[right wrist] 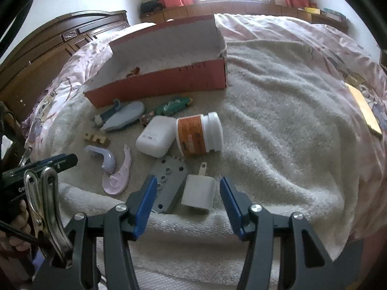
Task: Organize rigid objects
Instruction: 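Withdraw both grippers from the box back toward the scattered items, then grasp the lavender handle with the left gripper while the right grasps the white plug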
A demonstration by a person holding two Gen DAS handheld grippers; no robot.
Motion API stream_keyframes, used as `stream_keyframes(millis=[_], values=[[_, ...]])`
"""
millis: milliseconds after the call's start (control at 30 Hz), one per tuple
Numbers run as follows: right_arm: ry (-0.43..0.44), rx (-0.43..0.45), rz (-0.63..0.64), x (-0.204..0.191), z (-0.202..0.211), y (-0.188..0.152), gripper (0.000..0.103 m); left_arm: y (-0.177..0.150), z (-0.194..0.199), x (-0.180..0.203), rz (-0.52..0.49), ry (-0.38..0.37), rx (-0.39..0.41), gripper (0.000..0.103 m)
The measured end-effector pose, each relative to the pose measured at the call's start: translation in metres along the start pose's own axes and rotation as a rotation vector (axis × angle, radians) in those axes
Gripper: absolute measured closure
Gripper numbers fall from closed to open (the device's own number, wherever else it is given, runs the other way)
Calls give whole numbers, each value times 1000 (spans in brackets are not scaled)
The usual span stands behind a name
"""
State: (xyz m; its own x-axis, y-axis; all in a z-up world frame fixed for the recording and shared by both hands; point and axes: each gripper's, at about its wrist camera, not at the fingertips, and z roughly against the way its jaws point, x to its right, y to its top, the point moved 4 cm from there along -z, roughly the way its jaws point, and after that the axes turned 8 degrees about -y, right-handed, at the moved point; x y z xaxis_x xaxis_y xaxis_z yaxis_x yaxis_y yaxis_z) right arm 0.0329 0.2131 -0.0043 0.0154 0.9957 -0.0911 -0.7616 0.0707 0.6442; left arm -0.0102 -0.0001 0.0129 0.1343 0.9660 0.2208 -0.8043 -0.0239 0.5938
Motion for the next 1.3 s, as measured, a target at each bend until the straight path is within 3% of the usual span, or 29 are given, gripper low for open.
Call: stream_keyframes(millis=[100,200,300,400,533,700,767,1067,1300], values=[[6,-19,-7,1,-7,-3,48,-1,-3,0,3,-11,-10,72],[4,-49,-22,4,-15,-7,69,-2,-6,2,3,-27,-19,72],[10,-47,-41,7,-18,-8,72,-2,-8,4,-1,-50,-23,72],[15,-41,-39,7,-20,-9,73,-3,-11,9,-10,-77,-38,72],[26,-40,-45,8,-21,-9,73,-5,-18,18,-30,-113,-62,51],[35,-38,-51,10,-20,-10,72,-6,-22,32,-82,-147,-70,38],[36,-35,-51,10,-21,-10,72,-6,-24,39,-117,-148,-62,27],[46,-31,-55,11,-22,-10,72,1,-41,47,-227,-83,-50,25],[48,-27,-55,11,-23,-10,72,4,-50,39,-204,-95,-39,24]])
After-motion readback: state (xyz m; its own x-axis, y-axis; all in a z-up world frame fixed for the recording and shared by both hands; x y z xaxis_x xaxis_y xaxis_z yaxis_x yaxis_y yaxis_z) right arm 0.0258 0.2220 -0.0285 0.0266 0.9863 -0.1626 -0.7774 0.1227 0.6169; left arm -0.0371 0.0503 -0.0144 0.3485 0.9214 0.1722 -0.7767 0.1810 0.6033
